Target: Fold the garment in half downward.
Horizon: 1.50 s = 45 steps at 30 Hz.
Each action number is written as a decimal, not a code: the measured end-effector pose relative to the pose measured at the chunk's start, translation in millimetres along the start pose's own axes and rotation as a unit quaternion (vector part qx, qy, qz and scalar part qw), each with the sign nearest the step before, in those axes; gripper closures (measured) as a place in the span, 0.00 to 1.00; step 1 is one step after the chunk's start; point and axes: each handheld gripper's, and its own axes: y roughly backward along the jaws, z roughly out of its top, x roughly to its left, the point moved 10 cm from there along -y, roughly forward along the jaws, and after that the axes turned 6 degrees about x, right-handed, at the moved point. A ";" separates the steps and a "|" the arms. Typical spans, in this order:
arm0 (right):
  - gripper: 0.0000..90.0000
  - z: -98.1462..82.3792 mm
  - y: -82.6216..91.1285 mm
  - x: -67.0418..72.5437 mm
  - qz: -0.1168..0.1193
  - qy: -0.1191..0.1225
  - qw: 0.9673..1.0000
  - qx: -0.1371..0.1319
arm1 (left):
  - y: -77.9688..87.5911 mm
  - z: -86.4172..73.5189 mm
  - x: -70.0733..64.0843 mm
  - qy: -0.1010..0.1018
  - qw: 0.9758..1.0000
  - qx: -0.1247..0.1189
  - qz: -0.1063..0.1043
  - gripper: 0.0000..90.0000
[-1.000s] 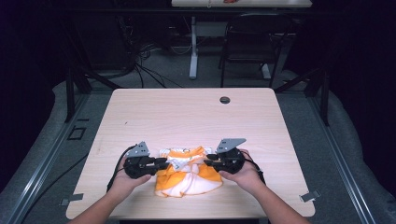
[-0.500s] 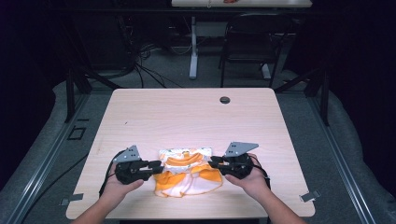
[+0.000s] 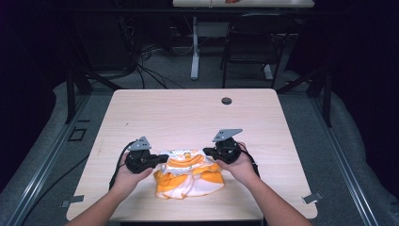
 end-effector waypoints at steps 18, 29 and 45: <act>1.00 -52.6 3.2 38.8 0.038 0.043 0.997 0.054 | -10.2 -43.2 -39.3 -0.011 0.998 0.035 -0.041 1.00; 1.00 -74.2 -1.5 48.6 0.036 0.053 0.996 0.068 | -14.2 -62.8 -42.5 -0.009 0.998 0.057 -0.040 1.00; 1.00 -83.9 -7.0 51.0 0.032 0.021 0.998 0.052 | -17.9 -69.1 -38.0 -0.018 0.998 0.061 -0.022 1.00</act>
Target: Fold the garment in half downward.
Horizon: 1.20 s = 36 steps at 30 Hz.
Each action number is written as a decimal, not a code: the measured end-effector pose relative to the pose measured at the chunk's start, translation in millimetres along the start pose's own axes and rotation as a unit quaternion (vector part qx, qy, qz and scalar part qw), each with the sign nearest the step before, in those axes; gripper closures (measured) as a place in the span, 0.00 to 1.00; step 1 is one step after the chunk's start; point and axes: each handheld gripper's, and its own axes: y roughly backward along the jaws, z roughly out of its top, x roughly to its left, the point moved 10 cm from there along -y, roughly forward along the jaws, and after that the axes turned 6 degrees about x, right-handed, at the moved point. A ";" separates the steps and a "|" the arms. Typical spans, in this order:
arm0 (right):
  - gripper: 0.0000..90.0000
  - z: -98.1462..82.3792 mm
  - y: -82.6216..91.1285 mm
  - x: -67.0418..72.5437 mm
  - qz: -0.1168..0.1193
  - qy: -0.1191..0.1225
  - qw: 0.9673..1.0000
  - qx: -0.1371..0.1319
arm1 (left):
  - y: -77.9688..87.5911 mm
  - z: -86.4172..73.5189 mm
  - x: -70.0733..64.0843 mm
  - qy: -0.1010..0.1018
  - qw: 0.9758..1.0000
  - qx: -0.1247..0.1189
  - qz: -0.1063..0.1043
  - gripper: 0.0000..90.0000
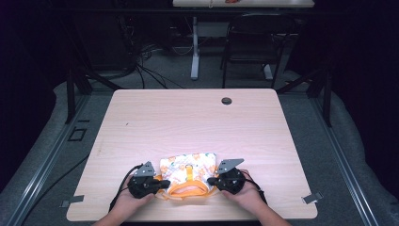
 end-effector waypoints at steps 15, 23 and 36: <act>1.00 2.8 -7.5 -7.5 -0.014 -0.013 1.000 0.001 | -2.9 4.4 11.9 -0.001 1.000 -0.001 0.019 1.00; 1.00 6.6 -10.5 -13.8 -0.013 -0.025 1.000 -0.003 | -5.6 9.4 22.8 0.019 1.000 -0.005 0.020 1.00; 1.00 12.7 -13.6 -25.4 -0.028 -0.032 0.999 0.001 | -11.4 20.5 39.9 0.021 0.999 -0.004 0.040 1.00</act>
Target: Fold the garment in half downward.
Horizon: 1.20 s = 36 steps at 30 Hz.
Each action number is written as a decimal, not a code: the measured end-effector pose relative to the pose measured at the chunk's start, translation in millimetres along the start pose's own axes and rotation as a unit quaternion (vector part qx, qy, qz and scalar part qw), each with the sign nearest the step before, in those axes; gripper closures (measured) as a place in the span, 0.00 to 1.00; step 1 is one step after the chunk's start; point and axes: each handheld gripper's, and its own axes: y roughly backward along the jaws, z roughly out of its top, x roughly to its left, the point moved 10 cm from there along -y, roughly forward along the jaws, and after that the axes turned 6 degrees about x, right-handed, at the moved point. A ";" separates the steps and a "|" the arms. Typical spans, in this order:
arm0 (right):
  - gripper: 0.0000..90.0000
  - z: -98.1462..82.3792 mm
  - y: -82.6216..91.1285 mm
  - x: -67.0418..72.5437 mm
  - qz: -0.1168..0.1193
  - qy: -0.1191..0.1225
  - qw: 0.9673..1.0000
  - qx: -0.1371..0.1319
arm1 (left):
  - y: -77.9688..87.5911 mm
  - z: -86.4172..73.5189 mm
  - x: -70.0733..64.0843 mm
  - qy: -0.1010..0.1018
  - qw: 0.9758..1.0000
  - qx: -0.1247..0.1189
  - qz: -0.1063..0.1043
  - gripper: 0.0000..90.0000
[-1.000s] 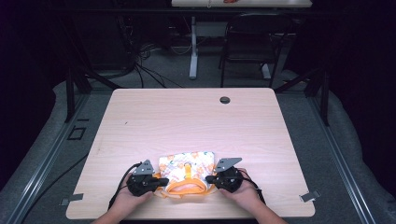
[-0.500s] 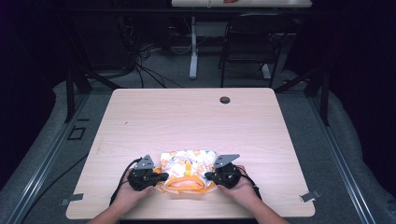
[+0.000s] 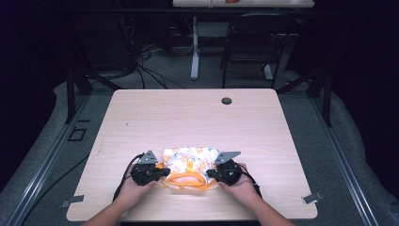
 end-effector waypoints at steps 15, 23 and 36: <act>1.00 32.5 -21.4 -40.6 -0.040 -0.012 0.999 0.006 | -15.1 28.2 49.7 0.012 0.998 -0.003 0.056 1.00; 0.99 51.6 -32.8 -69.2 -0.067 -0.014 0.997 0.019 | -21.8 40.3 68.4 0.028 0.997 -0.005 0.070 1.00; 0.99 64.2 -40.4 -91.8 -0.087 -0.042 0.995 0.016 | -29.3 52.0 83.0 0.048 0.996 -0.012 0.078 1.00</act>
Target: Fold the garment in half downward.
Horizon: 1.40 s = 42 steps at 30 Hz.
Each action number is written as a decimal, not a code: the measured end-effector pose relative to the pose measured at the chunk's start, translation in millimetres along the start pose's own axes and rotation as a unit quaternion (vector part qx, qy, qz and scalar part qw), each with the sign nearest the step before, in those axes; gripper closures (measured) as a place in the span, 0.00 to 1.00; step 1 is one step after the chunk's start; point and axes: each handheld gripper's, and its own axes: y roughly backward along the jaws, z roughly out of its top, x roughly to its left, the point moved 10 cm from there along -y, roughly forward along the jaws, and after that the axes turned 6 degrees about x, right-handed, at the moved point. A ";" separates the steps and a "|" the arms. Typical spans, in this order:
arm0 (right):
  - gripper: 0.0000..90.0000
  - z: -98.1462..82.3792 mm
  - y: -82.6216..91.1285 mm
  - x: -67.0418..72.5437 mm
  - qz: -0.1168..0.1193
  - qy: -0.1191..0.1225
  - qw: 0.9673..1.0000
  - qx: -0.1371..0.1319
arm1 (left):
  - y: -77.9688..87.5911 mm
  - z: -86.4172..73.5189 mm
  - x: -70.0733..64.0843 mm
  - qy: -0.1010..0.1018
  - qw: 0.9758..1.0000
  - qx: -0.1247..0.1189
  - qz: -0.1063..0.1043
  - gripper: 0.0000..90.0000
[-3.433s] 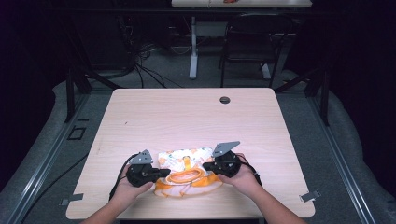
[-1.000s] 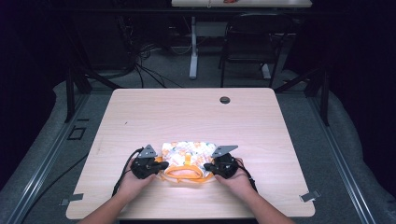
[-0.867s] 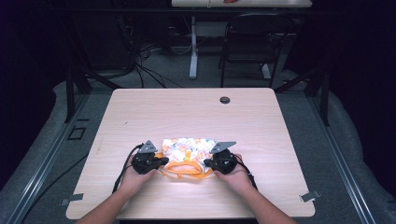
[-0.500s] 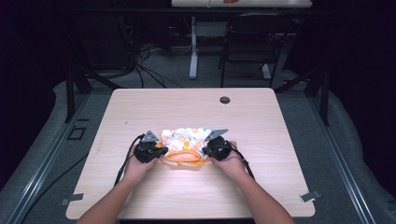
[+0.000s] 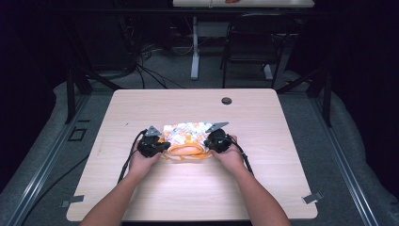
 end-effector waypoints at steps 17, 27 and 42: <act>0.96 2.9 -0.2 0.4 -0.006 -0.004 1.000 -0.007 | 1.6 2.4 -0.9 -0.002 1.000 -0.002 -0.001 0.99; 0.92 5.9 9.1 5.4 -0.007 0.002 1.000 -0.012 | 12.2 7.6 -7.7 -0.005 1.000 -0.016 -0.006 0.95; 0.82 6.5 57.4 31.5 0.002 0.026 0.998 -0.049 | 54.6 13.0 -29.7 -0.030 0.998 -0.048 -0.015 0.84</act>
